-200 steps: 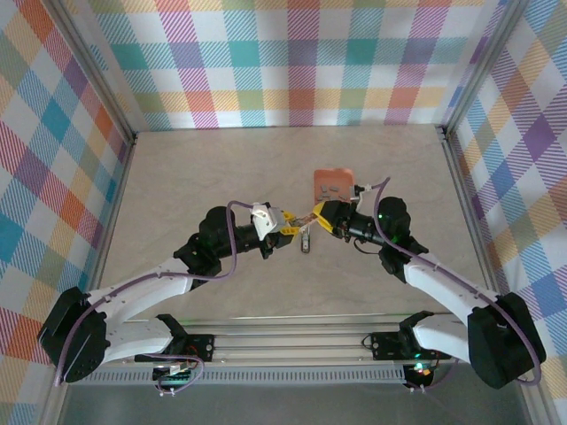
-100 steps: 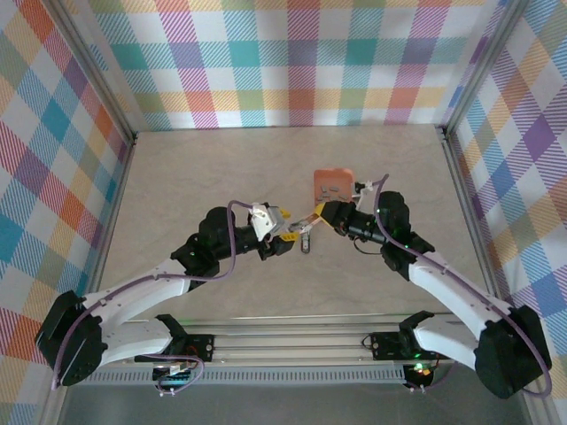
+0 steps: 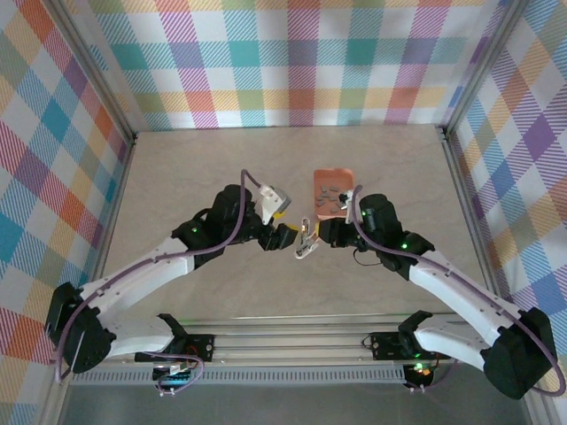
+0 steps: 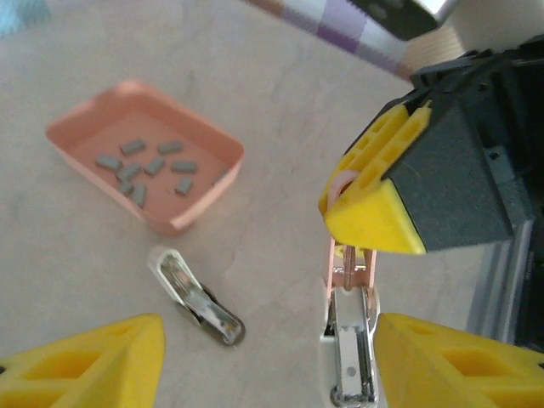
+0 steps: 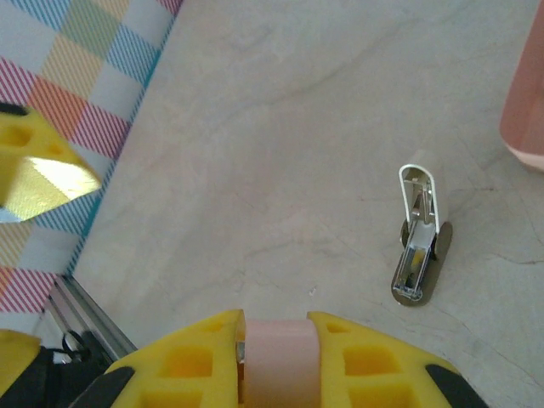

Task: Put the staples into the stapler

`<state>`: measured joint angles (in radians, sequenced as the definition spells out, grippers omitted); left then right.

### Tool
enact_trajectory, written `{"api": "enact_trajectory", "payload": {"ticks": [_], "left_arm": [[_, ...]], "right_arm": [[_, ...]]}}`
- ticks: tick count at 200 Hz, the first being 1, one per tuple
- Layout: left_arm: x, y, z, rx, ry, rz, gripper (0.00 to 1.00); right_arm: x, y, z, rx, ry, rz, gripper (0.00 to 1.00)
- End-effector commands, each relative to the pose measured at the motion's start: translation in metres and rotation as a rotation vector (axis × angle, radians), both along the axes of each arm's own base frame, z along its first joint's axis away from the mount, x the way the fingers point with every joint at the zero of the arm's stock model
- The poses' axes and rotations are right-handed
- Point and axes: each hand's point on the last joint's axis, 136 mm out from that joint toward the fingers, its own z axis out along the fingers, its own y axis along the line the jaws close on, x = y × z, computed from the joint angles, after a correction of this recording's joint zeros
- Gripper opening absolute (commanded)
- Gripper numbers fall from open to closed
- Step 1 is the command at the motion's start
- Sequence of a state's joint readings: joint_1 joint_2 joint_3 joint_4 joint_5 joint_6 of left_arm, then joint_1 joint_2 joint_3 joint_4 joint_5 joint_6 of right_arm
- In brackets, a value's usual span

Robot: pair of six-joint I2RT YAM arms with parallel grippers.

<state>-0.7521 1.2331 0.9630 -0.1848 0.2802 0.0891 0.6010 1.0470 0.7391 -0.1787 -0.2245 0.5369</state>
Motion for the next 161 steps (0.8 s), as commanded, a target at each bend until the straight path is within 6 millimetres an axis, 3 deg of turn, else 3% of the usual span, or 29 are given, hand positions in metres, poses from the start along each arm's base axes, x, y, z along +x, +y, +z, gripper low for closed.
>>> {"api": "enact_trajectory", "payload": {"ticks": [1,54,80,161], "left_arm": [[-0.014,-0.002,-0.024,0.044,0.192,-0.003,0.65],[-0.023,-0.019,-0.041,0.022,0.293,-0.053,0.63],[-0.02,-0.031,-0.036,-0.016,0.287,-0.07,0.62],[-0.014,-0.041,-0.053,0.046,0.278,-0.033,0.55]], "right_arm": [[0.002,0.007,0.011,-0.03,-0.054,0.056,0.18],[0.006,0.018,0.01,-0.006,-0.023,0.077,0.18],[0.006,0.022,0.011,0.007,-0.014,0.088,0.18],[0.005,0.029,0.015,0.043,0.003,0.113,0.18]]}}
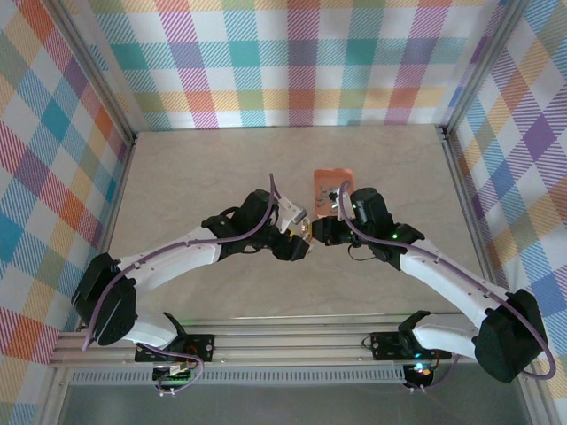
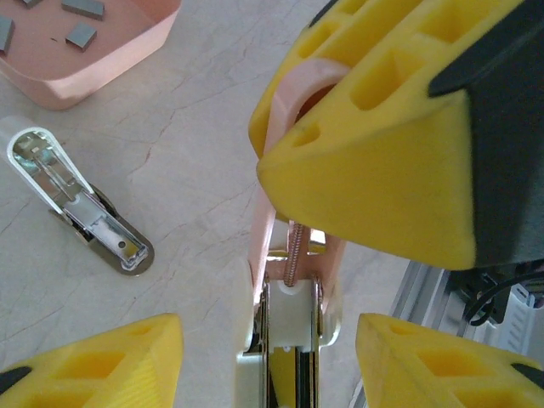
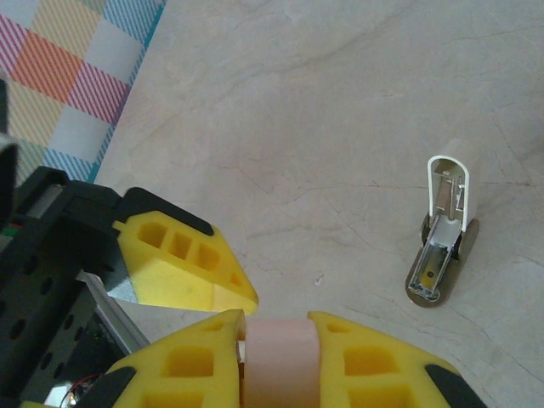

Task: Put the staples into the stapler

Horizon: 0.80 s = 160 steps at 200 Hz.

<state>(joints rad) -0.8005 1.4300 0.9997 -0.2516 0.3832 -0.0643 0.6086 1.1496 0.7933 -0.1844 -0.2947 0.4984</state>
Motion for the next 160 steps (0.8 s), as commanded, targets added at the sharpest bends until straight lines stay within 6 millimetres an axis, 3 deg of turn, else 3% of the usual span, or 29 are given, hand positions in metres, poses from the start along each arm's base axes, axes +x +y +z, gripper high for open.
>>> {"api": "enact_trajectory", "payload": {"ticks": [1,63,129,139,160], "left_arm": [[0.006,-0.011,0.014,-0.02,-0.045,0.009,0.55],[0.011,-0.022,0.015,-0.029,-0.066,0.001,0.48],[0.015,-0.019,0.014,-0.008,-0.069,0.035,0.25],[0.017,-0.015,0.013,-0.002,-0.073,0.064,0.21],[0.026,0.0,0.008,0.015,-0.078,0.182,0.13]], "right_arm": [[0.003,0.011,0.023,0.06,-0.032,0.027,0.18],[0.002,0.013,0.024,0.072,-0.026,0.039,0.18],[0.002,0.01,0.024,0.063,-0.039,0.026,0.19],[0.004,0.006,0.022,0.045,-0.043,-0.001,0.26],[0.011,-0.009,0.017,0.001,-0.052,-0.088,0.56]]}}
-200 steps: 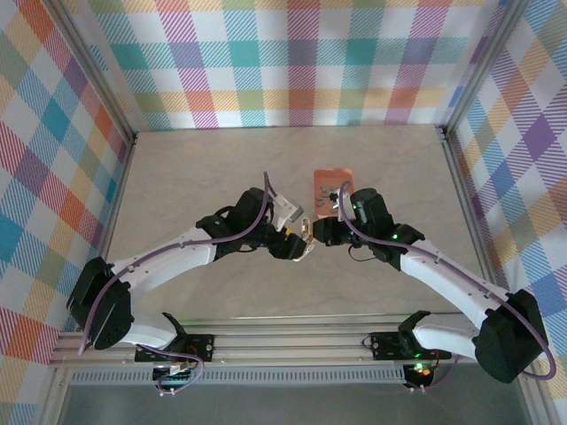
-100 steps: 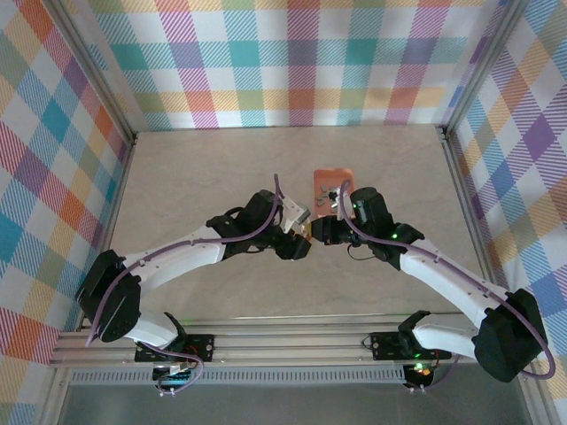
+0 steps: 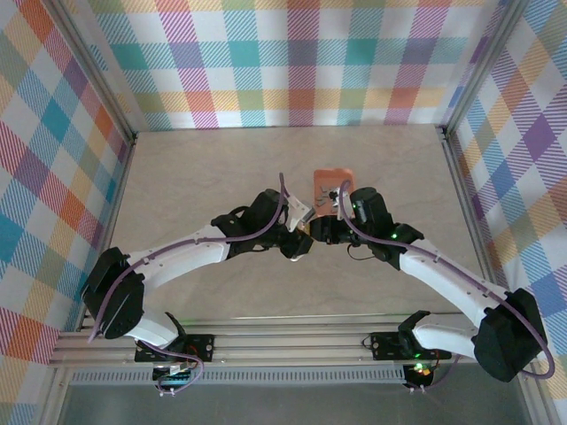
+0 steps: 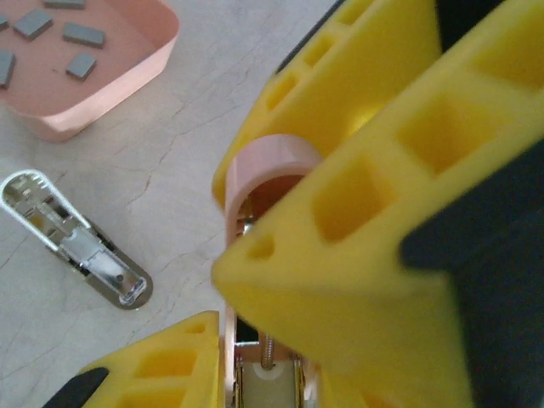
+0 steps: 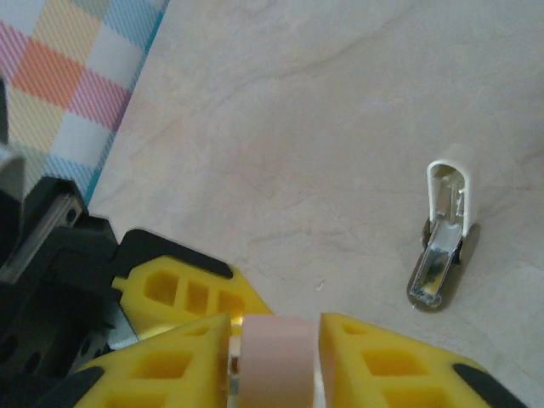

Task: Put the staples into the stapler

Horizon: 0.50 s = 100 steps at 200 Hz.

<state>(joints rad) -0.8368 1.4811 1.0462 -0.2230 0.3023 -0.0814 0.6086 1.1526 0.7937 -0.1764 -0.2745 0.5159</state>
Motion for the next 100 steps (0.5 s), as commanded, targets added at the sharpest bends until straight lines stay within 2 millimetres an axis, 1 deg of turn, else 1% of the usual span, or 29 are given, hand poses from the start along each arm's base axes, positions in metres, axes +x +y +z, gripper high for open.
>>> {"api": "enact_trajectory", "payload": {"ticks": [1,10,17,37,63,80,100], "left_arm": [[0.015,0.015,0.006,-0.003,-0.036,0.154,0.13],[0.02,0.024,0.001,0.002,-0.033,0.227,0.1],[0.024,0.032,-0.005,0.008,-0.034,0.286,0.08],[0.04,0.056,-0.024,0.013,-0.037,0.489,0.1],[0.056,0.083,-0.05,-0.001,-0.019,0.737,0.11],[0.063,0.086,-0.066,0.015,-0.013,0.801,0.11],[0.071,0.082,-0.081,0.043,-0.014,0.819,0.1]], "right_arm": [[0.007,-0.008,0.016,-0.003,-0.056,-0.067,0.57],[0.01,-0.016,0.014,-0.023,-0.064,-0.111,0.62],[0.012,-0.022,0.012,-0.035,-0.07,-0.14,0.64],[0.013,-0.03,0.004,-0.061,-0.074,-0.171,0.65],[0.011,-0.032,-0.01,-0.078,-0.044,-0.178,0.65],[0.01,-0.033,-0.016,-0.083,-0.03,-0.181,0.65],[0.011,-0.032,-0.02,-0.081,-0.024,-0.184,0.65]]}}
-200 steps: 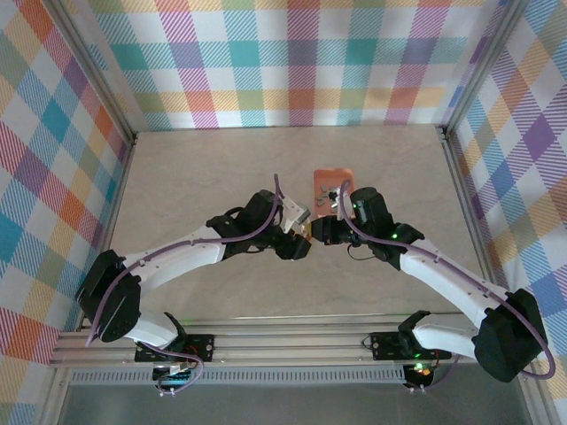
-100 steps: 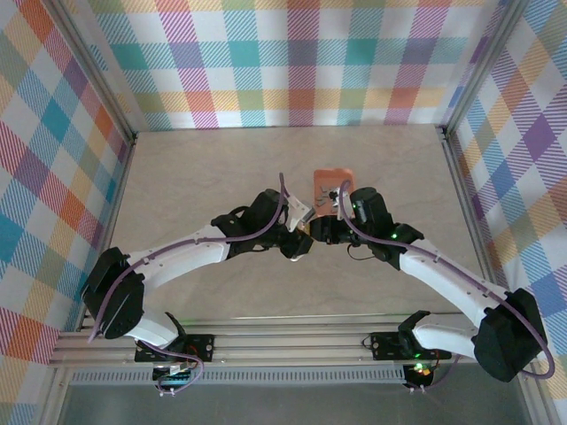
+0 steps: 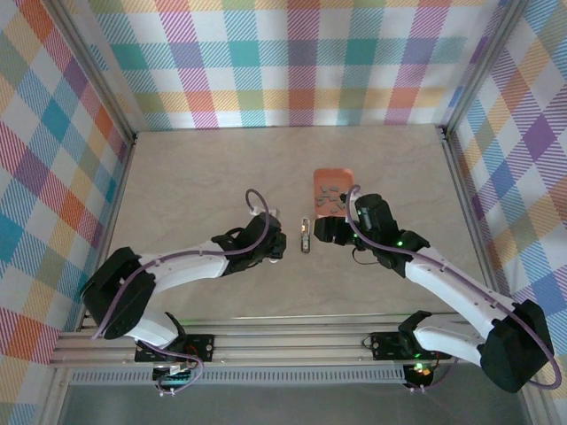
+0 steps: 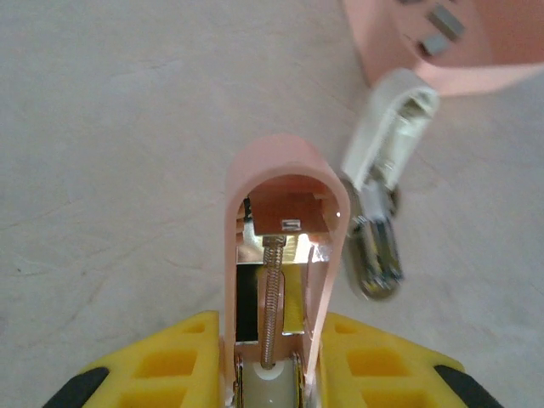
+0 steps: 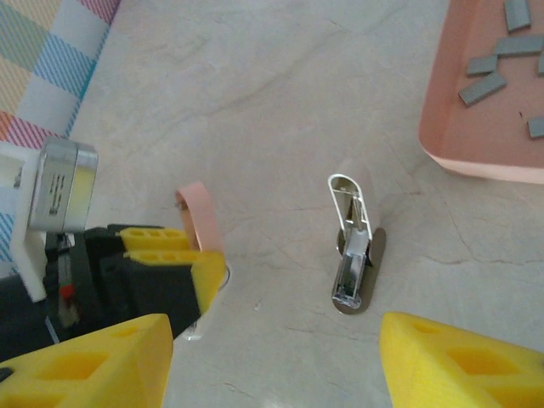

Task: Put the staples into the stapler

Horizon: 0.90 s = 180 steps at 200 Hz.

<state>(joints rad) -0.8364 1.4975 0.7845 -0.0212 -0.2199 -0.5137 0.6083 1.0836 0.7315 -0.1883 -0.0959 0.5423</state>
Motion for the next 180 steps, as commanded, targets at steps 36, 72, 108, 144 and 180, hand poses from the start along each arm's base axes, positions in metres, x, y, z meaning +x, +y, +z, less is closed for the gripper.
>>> {"api": "enact_trajectory", "payload": {"ticks": [36,72,108,144,180], "left_arm": [[0.037,-0.015,-0.014,-0.012,-0.022,0.144,0.1],[0.046,-0.026,-0.023,0.002,0.005,0.145,0.1],[0.048,-0.03,-0.032,-0.006,0.043,0.154,0.11],[0.047,-0.027,-0.036,0.008,0.046,0.159,0.13],[0.048,-0.027,-0.039,0.017,0.052,0.162,0.16]], "right_arm": [[0.001,-0.004,-0.013,-0.019,0.022,-0.025,0.65],[0.0,-0.007,-0.016,-0.026,0.021,-0.032,0.65],[0.001,-0.008,-0.017,-0.041,0.016,-0.034,0.65],[0.001,-0.009,-0.019,-0.047,0.02,-0.033,0.65],[0.002,-0.009,-0.02,-0.049,0.022,-0.032,0.65]]}}
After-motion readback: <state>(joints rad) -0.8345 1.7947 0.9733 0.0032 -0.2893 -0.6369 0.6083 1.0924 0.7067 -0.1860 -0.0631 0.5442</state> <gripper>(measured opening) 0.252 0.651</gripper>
